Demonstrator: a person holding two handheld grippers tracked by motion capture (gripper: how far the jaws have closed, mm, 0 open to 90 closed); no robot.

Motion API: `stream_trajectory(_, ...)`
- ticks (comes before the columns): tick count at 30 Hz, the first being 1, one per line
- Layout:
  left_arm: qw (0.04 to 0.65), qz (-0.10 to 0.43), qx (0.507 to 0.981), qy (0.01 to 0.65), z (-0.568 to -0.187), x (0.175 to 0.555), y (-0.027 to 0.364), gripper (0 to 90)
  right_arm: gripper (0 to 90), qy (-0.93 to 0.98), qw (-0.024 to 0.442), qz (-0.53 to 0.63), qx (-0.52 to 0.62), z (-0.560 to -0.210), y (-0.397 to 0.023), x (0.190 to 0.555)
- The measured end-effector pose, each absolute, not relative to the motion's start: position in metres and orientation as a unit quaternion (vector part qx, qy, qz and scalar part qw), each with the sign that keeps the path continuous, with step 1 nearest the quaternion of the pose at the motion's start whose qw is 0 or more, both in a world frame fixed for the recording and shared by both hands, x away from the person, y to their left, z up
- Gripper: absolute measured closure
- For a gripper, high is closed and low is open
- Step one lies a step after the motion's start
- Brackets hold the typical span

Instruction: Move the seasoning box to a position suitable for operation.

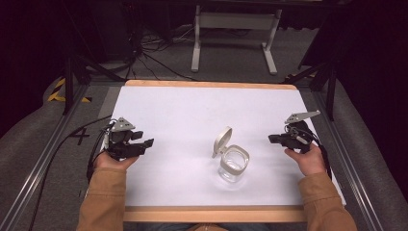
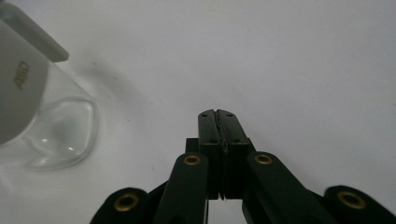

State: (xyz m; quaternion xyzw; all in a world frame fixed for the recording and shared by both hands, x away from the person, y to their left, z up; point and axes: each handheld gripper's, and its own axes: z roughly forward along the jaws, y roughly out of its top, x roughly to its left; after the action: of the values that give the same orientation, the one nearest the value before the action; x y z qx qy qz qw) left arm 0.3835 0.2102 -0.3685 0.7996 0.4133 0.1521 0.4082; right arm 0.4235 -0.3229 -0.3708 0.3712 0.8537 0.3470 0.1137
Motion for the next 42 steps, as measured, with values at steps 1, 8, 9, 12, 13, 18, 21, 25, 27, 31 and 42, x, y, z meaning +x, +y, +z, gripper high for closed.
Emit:
stream_trajectory(1,0.410,0.150,0.800,0.412,-0.367,0.383,0.210,46.9,89.3,0.855,0.110,0.351,0.367,-0.369,-0.321,0.422)
stream_trajectory(8,0.418,0.146,0.800,0.404,-0.359,0.381,0.205,46.5,89.3,0.861,0.103,0.361,0.343,-0.364,-0.307,0.415)
stream_trajectory(9,0.418,0.146,0.800,0.404,-0.359,0.381,0.205,46.4,89.3,0.861,0.103,0.361,0.343,-0.364,-0.307,0.415)
stream_trajectory(12,0.415,0.146,0.806,0.396,-0.355,0.379,0.199,46.3,89.3,0.865,0.097,0.361,0.335,-0.366,-0.301,0.413)
stream_trajectory(13,0.418,0.145,0.806,0.393,-0.353,0.378,0.197,46.2,89.2,0.867,0.095,0.360,0.332,-0.367,-0.299,0.413)
stream_trajectory(18,0.423,0.146,0.812,0.374,-0.343,0.372,0.187,45.8,89.1,0.881,0.078,0.346,0.313,-0.373,-0.283,0.410)
stream_trajectory(21,0.420,0.145,0.819,0.364,-0.338,0.368,0.181,45.5,89.0,0.887,0.071,0.343,0.302,-0.375,-0.275,0.409)
stream_trajectory(25,0.424,0.146,0.822,0.352,-0.334,0.364,0.176,45.3,89.0,0.900,0.058,0.320,0.290,-0.384,-0.264,0.410)
stream_trajectory(27,0.424,0.144,0.825,0.345,-0.332,0.363,0.175,45.2,89.0,0.902,0.054,0.317,0.289,-0.386,-0.262,0.409)
stream_trajectory(31,0.421,0.143,0.828,0.343,-0.331,0.363,0.174,45.1,89.1,0.909,0.040,0.312,0.274,-0.391,-0.253,0.408)
stream_trajectory(42,0.422,0.138,0.828,0.341,-0.332,0.364,0.175,44.8,89.2,0.918,0.032,0.302,0.257,-0.394,-0.241,0.404)
